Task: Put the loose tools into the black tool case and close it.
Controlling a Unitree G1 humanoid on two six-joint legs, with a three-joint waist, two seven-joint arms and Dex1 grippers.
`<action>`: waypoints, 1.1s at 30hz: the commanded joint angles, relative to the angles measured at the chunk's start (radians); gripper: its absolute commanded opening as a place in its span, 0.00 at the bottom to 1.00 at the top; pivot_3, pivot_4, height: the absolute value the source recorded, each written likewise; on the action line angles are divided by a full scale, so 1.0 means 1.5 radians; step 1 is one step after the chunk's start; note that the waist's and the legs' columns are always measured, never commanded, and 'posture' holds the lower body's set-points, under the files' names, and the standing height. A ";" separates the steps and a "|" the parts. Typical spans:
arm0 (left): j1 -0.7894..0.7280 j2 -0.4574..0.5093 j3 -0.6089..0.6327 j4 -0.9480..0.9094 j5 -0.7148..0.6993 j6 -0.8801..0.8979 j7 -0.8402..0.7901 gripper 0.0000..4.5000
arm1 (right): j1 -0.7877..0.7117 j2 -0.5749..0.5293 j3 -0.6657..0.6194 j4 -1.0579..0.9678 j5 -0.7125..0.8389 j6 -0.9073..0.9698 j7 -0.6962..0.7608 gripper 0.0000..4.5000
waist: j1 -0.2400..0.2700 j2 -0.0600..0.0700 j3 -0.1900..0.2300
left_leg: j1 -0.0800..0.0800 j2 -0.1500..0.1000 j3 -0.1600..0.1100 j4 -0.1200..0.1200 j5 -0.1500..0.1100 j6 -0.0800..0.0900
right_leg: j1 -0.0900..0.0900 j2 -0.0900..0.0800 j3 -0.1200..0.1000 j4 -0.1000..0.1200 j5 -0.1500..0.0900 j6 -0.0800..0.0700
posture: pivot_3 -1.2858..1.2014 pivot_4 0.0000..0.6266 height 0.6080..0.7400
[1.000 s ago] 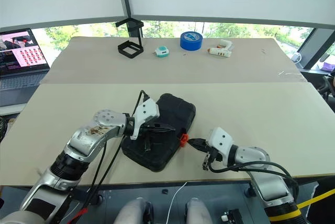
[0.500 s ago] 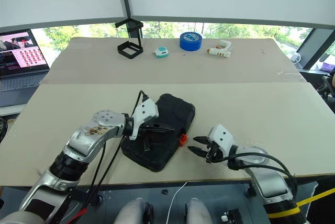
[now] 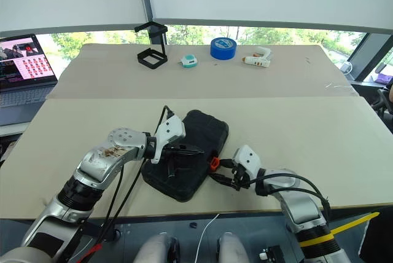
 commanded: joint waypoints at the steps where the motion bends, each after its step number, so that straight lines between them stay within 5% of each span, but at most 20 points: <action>1: 0.024 0.021 -0.031 0.044 0.031 0.027 0.000 0.00 | -0.010 -0.002 -0.005 -0.008 0.002 -0.032 0.014 0.28 | 0.000 0.000 0.000 | 0.000 0.000 0.000 0.000 0.000 0.000 | 0.000 0.000 0.000 0.000 0.000 0.000 | 0.52 0.24 1.00; 28: 0.025 0.023 -0.046 0.056 0.036 0.032 -0.006 0.00 | -0.041 0.010 -0.018 0.040 -0.003 -0.070 0.038 0.28 | -0.005 0.000 0.000 | 0.000 0.000 0.000 0.000 0.000 0.000 | 0.000 0.000 0.000 0.000 0.000 0.000 | 0.52 0.24 1.00; 29: 0.025 0.023 -0.046 0.057 0.037 0.032 -0.006 0.00 | -0.042 0.010 -0.021 0.041 -0.003 -0.079 0.039 0.51 | -0.005 0.000 0.000 | 0.000 0.000 0.000 0.000 0.000 0.000 | 0.000 0.000 0.000 0.000 0.000 0.000 | 0.52 0.24 1.00; 33: 0.021 0.024 -0.045 0.064 0.038 0.028 -0.008 0.00 | -0.030 -0.014 -0.034 0.032 -0.013 -0.104 0.045 0.79 | -0.005 0.000 0.000 | 0.001 0.000 0.000 0.000 0.000 0.000 | 0.000 0.000 0.000 0.000 0.000 0.000 | 0.52 0.24 1.00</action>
